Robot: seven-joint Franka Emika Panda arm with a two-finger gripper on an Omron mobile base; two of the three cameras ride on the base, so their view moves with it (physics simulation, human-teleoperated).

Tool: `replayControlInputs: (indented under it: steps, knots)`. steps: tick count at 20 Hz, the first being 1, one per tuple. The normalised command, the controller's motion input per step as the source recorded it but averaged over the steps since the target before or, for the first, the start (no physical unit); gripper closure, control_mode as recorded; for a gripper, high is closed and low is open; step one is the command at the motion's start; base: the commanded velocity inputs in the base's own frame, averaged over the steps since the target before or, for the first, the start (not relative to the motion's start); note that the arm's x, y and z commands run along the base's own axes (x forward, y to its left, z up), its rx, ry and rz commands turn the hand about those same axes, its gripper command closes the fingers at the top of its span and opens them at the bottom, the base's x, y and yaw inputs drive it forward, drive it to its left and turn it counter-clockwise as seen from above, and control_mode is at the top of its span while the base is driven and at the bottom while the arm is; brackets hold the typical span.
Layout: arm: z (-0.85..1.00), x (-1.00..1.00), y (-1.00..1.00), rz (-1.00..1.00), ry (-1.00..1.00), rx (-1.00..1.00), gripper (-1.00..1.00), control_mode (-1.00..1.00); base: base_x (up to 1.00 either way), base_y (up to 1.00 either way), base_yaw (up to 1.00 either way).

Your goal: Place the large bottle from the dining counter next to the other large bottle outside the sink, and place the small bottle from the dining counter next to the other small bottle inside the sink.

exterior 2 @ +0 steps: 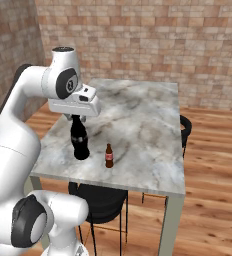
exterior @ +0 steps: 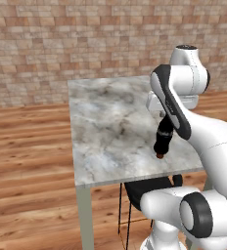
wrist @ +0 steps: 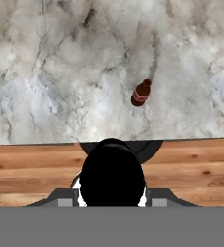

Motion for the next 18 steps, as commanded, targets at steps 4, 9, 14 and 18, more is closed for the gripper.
replayControlInputs:
  steps: [4, 9, 14, 18]
  knots:
    - [0.0, 0.0, 0.0, 0.0, 0.0, 0.0, 1.0, -1.0, 0.0, 0.0, 0.0]
    - [0.0, 0.0, 0.0, 0.0, 0.0, 0.0, 1.0, -1.0, 0.0, 0.0, 0.0]
    - [0.0, 0.0, 0.0, 0.0, 0.0, 0.0, 1.0, -1.0, 0.0, 0.0, 0.0]
    - [0.0, 0.0, 0.0, 0.0, 0.0, 0.0, 1.0, 1.0, 0.0, 0.0, 0.0]
